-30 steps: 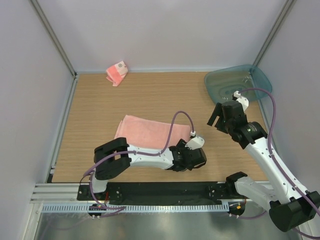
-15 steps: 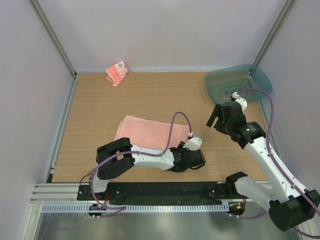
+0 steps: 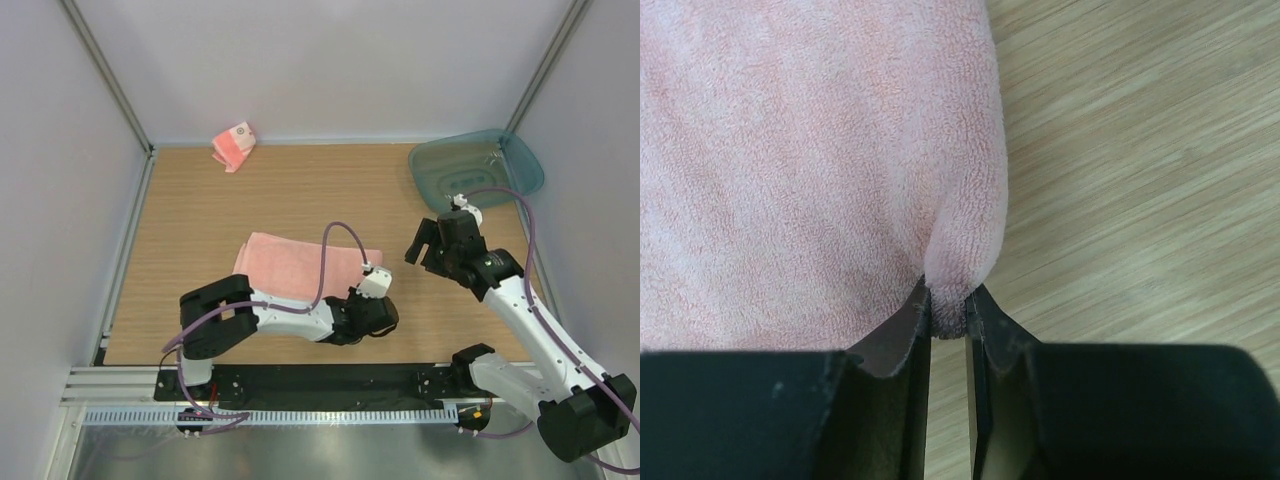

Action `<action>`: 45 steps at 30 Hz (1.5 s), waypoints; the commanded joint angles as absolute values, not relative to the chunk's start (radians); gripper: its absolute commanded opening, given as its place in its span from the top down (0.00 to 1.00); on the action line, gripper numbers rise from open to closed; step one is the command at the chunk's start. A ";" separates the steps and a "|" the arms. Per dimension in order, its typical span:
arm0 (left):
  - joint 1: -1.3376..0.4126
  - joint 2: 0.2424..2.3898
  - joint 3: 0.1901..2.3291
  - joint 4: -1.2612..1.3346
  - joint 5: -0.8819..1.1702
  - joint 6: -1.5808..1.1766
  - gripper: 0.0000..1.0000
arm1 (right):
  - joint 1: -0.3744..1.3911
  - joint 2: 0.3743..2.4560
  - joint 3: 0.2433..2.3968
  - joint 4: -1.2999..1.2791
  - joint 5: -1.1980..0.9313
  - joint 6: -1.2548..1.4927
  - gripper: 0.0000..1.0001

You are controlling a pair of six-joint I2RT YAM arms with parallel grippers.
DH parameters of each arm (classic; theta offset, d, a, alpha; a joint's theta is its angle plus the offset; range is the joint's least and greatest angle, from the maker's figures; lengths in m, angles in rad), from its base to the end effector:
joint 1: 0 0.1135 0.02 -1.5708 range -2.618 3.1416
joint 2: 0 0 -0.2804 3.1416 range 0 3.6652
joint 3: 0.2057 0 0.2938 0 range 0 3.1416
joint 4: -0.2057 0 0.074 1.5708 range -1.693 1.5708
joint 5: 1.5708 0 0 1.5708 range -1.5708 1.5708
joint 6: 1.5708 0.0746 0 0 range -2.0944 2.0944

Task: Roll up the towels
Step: Roll the towel

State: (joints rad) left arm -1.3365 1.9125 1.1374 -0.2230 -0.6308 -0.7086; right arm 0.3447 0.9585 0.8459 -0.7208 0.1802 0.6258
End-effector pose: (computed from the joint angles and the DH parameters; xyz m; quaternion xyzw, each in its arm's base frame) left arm 0.1436 -0.4121 0.1065 0.1983 0.8944 -0.0741 0.3939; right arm 0.2403 0.0721 0.2612 0.1623 0.9153 0.0932 0.3567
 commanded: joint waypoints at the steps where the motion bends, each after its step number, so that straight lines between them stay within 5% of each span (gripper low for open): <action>1: -1.315 1.834 1.069 -0.212 -0.578 -0.761 0.97 | 0.341 0.960 0.832 -0.660 0.097 0.624 0.17; 13: -1.304 1.669 0.962 -0.163 -0.569 -0.831 1.00 | 0.342 1.052 0.574 -0.232 -0.323 0.797 0.14; 26: -1.304 1.635 0.939 -0.153 -0.566 -0.848 1.00 | 0.353 1.405 0.572 0.067 -0.356 0.801 0.21; 32: -1.304 1.594 0.905 -0.141 -0.560 -0.867 1.00 | 0.353 1.508 0.609 0.100 -0.325 0.785 0.41; 39: -1.304 1.555 0.868 -0.129 -0.561 -0.888 1.00 | 0.353 1.568 0.690 0.060 -0.290 0.761 0.88; 45: -1.304 1.529 0.851 -0.129 -0.531 -0.940 1.00 | 0.353 1.516 0.793 -0.110 -0.204 0.700 0.94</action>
State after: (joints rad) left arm -1.3037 1.5890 0.8623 -0.1520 -0.5365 -0.8864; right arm 0.3576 1.5665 0.7120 -0.0589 -0.3050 0.7528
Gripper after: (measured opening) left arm 0.157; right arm 0.110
